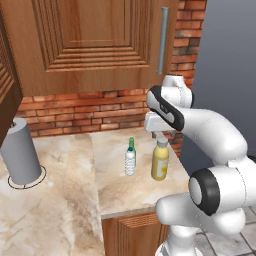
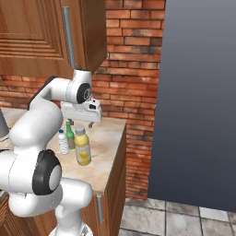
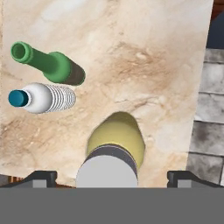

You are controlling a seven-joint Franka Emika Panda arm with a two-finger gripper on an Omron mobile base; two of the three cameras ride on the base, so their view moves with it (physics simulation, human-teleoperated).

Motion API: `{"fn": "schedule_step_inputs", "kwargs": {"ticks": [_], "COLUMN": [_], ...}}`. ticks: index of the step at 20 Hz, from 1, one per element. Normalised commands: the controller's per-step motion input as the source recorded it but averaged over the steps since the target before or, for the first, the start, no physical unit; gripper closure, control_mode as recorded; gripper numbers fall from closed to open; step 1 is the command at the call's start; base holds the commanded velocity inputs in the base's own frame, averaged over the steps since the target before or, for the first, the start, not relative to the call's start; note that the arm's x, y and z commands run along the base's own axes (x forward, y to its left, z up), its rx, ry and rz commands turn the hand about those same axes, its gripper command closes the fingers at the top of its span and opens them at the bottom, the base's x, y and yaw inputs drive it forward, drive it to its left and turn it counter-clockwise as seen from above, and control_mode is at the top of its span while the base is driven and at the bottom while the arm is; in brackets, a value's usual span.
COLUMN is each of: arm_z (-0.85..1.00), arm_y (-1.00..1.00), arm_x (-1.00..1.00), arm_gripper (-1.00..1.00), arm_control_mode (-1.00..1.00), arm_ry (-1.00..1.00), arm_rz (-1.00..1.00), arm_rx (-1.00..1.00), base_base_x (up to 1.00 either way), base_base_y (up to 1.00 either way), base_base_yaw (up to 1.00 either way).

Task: Place the drinks on the dining counter in a tight cluster.

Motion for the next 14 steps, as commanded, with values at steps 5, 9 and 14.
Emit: {"fn": "schedule_step_inputs", "kwargs": {"ticks": [5, 9, 14], "arm_z": [0.00, 0.00, 0.00], "arm_y": [0.00, 0.00, 0.00], "arm_x": [0.07, -0.24, -0.19], "arm_gripper": [-1.00, -1.00, -1.00], "arm_control_mode": [-1.00, -1.00, -1.00], "arm_ry": [0.04, 0.00, -0.03], "arm_rz": [0.00, 0.00, 0.00], "arm_rx": [-0.04, -0.02, -0.02], "base_base_x": [0.00, 0.00, 0.00], "base_base_y": [0.00, 0.00, 0.00], "base_base_yaw": [0.00, 0.00, 0.00]}}
